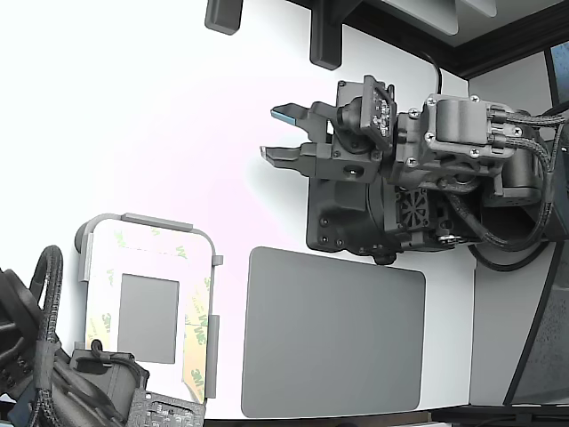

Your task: Peel off protective film from adhesive tape.

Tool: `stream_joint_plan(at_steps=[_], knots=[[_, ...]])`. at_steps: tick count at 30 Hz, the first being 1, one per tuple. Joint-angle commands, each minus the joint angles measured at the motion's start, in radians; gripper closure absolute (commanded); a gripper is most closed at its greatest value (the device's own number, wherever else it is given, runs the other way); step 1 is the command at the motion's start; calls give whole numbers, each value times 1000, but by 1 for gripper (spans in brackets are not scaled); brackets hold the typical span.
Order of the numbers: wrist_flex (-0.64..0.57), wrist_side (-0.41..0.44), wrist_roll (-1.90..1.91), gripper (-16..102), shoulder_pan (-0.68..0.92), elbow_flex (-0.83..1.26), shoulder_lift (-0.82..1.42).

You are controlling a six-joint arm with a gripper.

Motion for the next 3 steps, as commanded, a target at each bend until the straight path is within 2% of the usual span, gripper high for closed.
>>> stream_joint_plan(at_steps=[1, 3], knots=[[-8, 2, 3, -14, -17, -23, 20], [-8, 2, 3, -14, -17, -23, 20]])
